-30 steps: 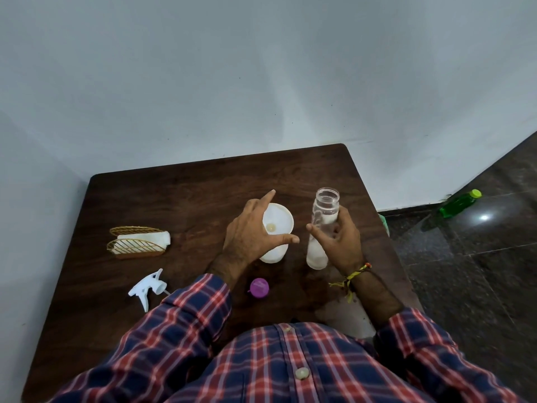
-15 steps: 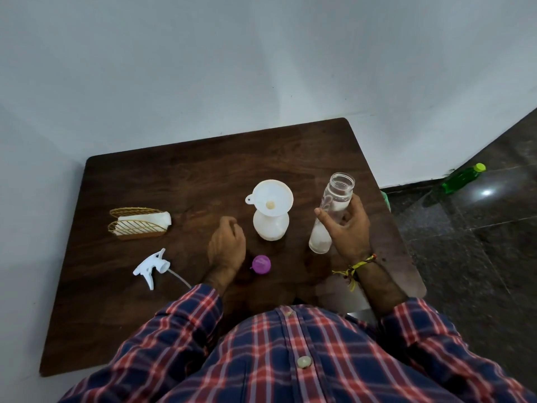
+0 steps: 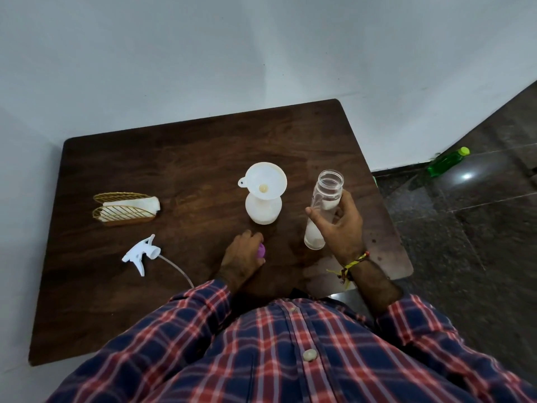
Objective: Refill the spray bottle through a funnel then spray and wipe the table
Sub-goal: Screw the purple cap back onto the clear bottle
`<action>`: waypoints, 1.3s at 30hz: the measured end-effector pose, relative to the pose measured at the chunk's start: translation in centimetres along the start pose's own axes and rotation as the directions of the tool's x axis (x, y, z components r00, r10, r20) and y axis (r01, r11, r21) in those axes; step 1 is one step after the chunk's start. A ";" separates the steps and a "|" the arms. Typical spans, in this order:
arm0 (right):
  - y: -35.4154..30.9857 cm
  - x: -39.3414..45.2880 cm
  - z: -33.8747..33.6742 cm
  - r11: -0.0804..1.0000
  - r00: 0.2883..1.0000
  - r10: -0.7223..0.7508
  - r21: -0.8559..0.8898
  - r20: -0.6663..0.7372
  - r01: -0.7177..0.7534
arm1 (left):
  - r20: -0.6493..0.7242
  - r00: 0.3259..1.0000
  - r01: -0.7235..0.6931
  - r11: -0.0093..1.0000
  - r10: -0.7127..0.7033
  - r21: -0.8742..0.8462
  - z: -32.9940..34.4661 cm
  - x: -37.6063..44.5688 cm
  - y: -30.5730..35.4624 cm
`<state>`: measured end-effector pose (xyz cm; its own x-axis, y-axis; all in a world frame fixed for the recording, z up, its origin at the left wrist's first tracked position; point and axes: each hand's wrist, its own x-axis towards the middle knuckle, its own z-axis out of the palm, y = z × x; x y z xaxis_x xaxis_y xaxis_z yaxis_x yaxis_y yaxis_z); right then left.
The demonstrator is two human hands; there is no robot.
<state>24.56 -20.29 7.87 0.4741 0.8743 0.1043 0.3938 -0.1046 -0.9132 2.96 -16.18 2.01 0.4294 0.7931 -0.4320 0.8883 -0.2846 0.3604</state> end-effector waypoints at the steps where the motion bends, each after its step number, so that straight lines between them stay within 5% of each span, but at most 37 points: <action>1: 0.0 -0.2 -0.1 1.000 1.000 -0.002 -0.008 0.004 0.002 | 0.003 1.000 -0.022 1.000 0.022 -0.020 -0.1 0.0 0.3; 7: 0.5 -0.9 -1.5 0.999 0.999 0.025 -0.031 -0.028 -0.026 | -0.076 0.973 -0.231 0.936 0.219 -0.265 -1.6 0.0 4.8; 13: 0.9 -1.2 -4.6 0.989 0.983 0.054 -0.124 -0.174 -0.076 | -0.333 0.909 -0.395 0.775 0.252 -0.493 -5.7 -1.1 10.8; 19: 0.9 -1.6 -5.2 0.976 0.992 -0.005 -0.216 -0.127 -0.023 | -0.649 0.733 -0.586 0.672 0.201 -0.453 -10.8 -1.3 14.5; 23: 0.1 -1.9 -4.6 0.976 0.997 -0.028 -0.217 -0.065 0.013 | -0.708 0.672 -0.615 0.698 0.219 -0.367 -12.1 -0.6 15.2; 32: -1.4 -0.7 -4.1 0.968 0.991 -0.115 -0.233 -0.064 0.097 | -0.702 0.692 -0.612 0.654 0.169 -0.445 -12.4 -0.5 14.9; 39: -2.5 0.5 -4.3 0.973 0.983 -0.177 -0.162 -0.055 0.166 | -0.620 0.778 -0.554 0.571 0.098 -0.605 -12.7 -0.6 14.9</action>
<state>27.20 -21.65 11.94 0.4393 0.8517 0.2857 0.5892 -0.0331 -0.8073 13.86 -14.01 18.11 0.3202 0.9234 0.2118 0.1709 -0.2762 0.9458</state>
